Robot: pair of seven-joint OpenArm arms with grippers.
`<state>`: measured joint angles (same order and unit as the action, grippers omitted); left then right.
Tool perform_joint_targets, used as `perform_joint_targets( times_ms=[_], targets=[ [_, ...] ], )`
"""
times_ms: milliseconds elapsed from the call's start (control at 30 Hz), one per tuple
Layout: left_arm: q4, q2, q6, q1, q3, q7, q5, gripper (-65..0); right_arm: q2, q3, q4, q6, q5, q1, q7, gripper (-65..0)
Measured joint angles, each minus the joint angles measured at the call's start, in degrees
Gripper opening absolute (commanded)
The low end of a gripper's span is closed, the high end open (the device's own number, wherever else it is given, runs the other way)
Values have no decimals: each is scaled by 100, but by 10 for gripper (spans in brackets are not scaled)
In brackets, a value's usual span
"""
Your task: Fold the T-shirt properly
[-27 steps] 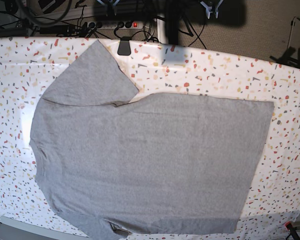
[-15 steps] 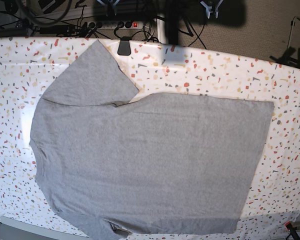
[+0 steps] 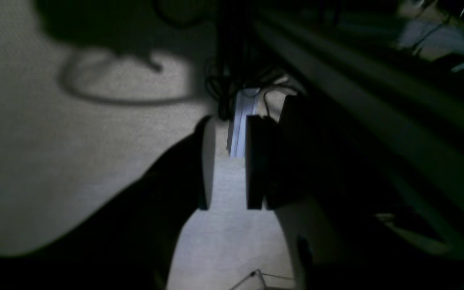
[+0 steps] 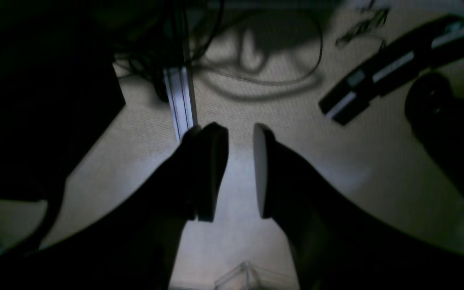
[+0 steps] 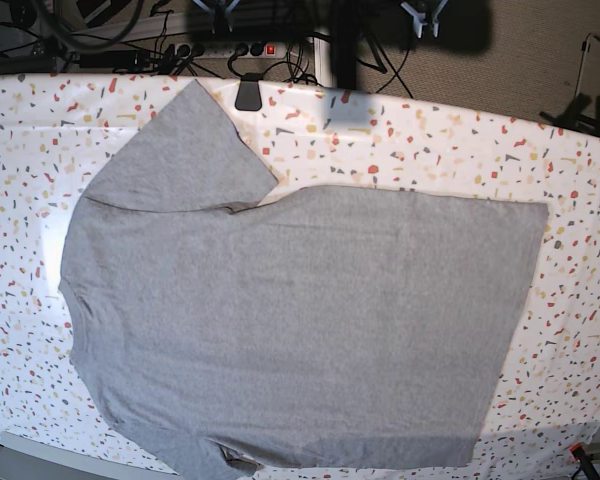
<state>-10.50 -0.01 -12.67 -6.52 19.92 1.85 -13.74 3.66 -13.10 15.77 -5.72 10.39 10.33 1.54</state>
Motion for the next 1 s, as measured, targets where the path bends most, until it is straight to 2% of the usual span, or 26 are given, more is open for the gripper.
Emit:
perform_joint_targets(
  times_ms=[133,400,467,600,767,900,1000],
  targets=[
    [-125,4,-7,-264,0,111,0,-525,0,0,66,245,-153,350,494,-481],
    [-1182,2,-92,-892,0,-101,428,-525,70,0,1344,326,-149,1296,361,-481],
    [-1569,0,-321,-1209,0,-164,422,-525,101,0,1873,328,-155,1526,142,-481],
    [-2551,26,-992,-1923,2,-201,479,-525,289,0,2964,319,-151,2085,-52,-481],
    [-4061,50,-1075,-2664,-4,-332,815,-525,579,0,4194,363,-160,2953,-133,-481],
    [-5202,35,-1285,-3239,0,-433,811,-525,848,2,5211,343,-136,3480,-190,-481],
    [-5921,50,-1394,-3565,-7,-636,793,-525,1069,0,5917,339,-151,3834,-450,-481]
  ],
)
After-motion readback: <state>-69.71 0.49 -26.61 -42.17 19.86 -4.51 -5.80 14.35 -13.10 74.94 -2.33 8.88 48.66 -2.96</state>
